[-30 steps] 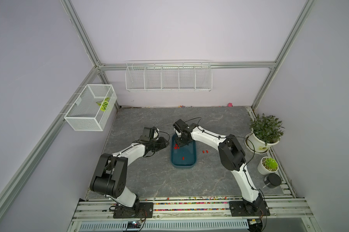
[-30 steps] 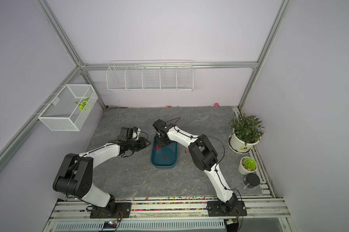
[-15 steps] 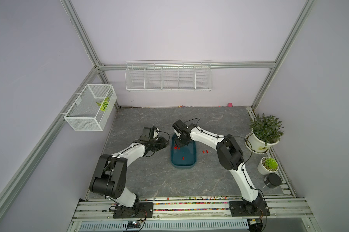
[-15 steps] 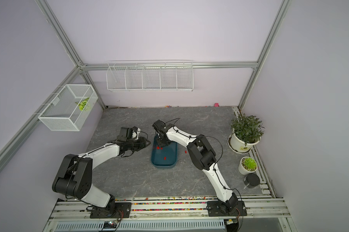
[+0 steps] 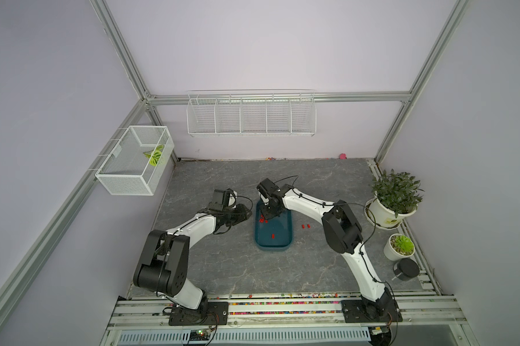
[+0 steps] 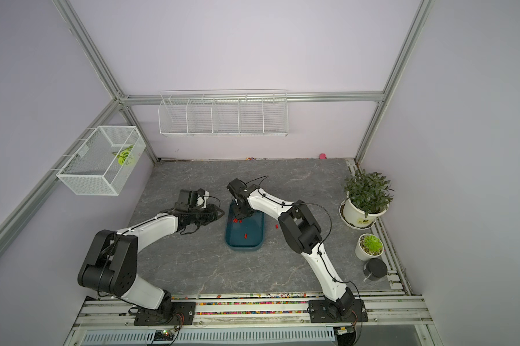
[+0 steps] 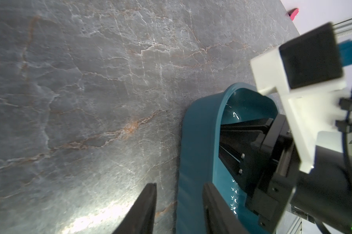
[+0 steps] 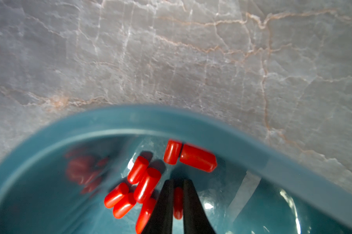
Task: Take the screw protection sleeves out of the storage box
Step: Pick up the screw protection sleeve from the storage box, then place the screw protection sleeve at the center of the board.
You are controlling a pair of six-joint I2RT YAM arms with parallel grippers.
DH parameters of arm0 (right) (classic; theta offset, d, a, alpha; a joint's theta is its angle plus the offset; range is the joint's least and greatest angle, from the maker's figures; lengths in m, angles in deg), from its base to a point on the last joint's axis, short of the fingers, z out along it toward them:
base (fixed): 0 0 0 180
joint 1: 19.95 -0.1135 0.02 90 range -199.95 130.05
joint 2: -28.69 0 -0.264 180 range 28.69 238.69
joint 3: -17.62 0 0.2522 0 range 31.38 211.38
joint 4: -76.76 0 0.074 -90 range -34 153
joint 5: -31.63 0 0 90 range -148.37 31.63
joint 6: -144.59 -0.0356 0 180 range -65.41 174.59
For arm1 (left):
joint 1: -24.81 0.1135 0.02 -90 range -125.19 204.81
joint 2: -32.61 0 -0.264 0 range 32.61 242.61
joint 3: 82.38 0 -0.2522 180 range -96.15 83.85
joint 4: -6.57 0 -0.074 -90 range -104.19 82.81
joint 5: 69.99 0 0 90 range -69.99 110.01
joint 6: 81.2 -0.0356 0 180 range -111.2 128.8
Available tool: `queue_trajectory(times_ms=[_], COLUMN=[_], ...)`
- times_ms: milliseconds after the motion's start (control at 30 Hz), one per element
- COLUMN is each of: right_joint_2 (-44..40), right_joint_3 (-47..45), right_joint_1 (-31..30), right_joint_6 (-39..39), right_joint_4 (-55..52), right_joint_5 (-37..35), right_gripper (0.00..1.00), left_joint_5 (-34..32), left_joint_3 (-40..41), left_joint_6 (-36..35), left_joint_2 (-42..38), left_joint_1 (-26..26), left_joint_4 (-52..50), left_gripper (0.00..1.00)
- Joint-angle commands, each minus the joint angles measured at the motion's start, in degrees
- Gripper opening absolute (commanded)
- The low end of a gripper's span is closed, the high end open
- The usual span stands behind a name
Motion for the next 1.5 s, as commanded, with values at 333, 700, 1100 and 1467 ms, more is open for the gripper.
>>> queue_trajectory(times_ms=[333,700,1100,1467], right_joint_2=[-7.1,-20.0,-33.5,-34.8], right_joint_3=[-4.1,-10.9,-24.2,-35.9], right_joint_1=[0.2,0.7,5.7,11.1], right_joint_6=[0.1,1.1,1.7,3.2], right_joint_4=[-0.3,-1.0,-0.7,5.8], right_joint_5=[-1.0,-3.1,-4.9,-2.1], right_gripper=[0.09,0.09,0.11,0.12], left_joint_5=[0.1,0.2,0.6,-0.3], left_joint_3=[-0.5,-1.0,-0.7,-1.8], left_joint_6=[-0.9,-0.8,0.2,0.5], left_joint_2=[-1.0,-0.9,-1.0,-1.0], left_joint_1=[0.1,0.1,0.0,-1.3], left_joint_4=[-0.8,-1.0,0.0,-1.1], left_gripper=[0.44,0.44,0.44,0.44])
